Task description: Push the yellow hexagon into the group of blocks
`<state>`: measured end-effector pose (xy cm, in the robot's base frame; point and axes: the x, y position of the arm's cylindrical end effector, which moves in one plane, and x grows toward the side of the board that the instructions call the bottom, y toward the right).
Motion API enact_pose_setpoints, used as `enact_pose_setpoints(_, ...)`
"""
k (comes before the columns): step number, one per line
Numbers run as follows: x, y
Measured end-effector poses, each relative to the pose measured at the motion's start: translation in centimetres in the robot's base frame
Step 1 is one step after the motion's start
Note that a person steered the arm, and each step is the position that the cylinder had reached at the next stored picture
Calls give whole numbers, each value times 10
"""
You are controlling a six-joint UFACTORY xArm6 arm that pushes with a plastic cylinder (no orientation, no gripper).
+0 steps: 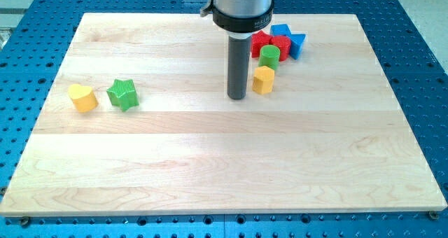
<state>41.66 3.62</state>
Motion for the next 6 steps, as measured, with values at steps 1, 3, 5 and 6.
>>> enact_pose_setpoints(1,-18,97)
enact_pose_setpoints(3,-13,153)
enact_pose_setpoints(5,-62,130)
enact_pose_setpoints(6,-15,132)
